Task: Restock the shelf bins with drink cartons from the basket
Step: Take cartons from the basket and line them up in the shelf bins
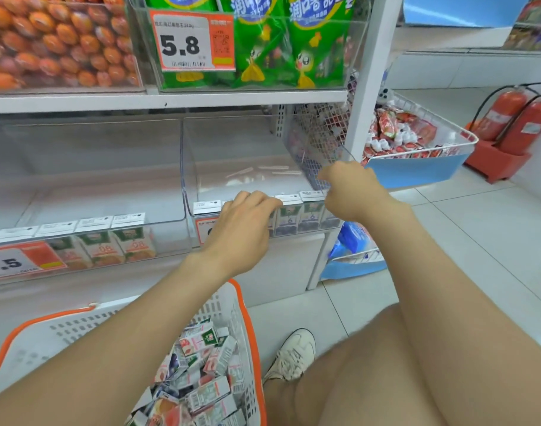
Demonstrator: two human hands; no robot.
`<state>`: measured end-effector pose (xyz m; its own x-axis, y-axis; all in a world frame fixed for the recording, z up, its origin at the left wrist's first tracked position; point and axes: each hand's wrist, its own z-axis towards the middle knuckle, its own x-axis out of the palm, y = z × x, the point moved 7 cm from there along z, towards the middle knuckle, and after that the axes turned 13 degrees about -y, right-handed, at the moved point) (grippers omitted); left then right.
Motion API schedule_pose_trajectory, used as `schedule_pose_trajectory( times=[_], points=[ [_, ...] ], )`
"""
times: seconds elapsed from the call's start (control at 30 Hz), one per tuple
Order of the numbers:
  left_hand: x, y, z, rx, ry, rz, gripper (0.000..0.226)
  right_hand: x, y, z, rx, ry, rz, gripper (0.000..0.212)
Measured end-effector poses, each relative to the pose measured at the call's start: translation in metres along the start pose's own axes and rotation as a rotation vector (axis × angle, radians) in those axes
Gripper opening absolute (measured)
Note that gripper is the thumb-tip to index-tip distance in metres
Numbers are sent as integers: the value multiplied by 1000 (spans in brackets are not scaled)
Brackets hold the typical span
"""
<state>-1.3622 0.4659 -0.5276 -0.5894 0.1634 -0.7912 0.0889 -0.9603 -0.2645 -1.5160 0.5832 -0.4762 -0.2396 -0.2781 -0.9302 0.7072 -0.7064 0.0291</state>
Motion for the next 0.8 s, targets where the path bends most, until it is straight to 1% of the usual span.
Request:
schedule_pose_trajectory(
  times=[0.03,0.07,0.1,0.17,0.2,0.27,0.33,0.4,0.53,0.63,0.7,0.77,0.8],
  points=[
    [-5,3,-3,-4,-31,-54,49,-11,14,-6,-23,-70,110,38],
    [-13,7,-7,-2,-80,-98,44,-20,31,-15,-50,-90,241,38],
    [-23,9,-13,12,-145,-129,41,-24,50,-26,-90,-53,355,37],
    [-44,14,-33,41,-246,-150,40,-25,90,-53,-178,127,461,35],
    [-53,17,-45,51,-262,-145,41,-21,108,-67,-219,224,458,34],
    [-61,28,-75,41,-219,-141,38,-5,141,-91,-332,371,394,31],
    [-58,48,-108,-31,-92,-125,32,22,170,-111,-406,495,334,27],
    [-52,68,-143,-110,81,-69,31,51,196,-131,-453,622,290,23],
    [-27,107,-213,-224,444,0,34,110,237,-174,-605,799,148,21],
    [1,132,-266,-332,692,7,32,154,256,-206,-655,903,111,23],
    [20,145,-295,-411,782,-19,30,180,264,-225,-689,947,69,18],
    [35,151,-316,-467,852,-44,25,204,269,-236,-696,956,45,30],
    [42,153,-327,-488,891,-48,24,213,271,-240,-682,949,53,32]
  ],
)
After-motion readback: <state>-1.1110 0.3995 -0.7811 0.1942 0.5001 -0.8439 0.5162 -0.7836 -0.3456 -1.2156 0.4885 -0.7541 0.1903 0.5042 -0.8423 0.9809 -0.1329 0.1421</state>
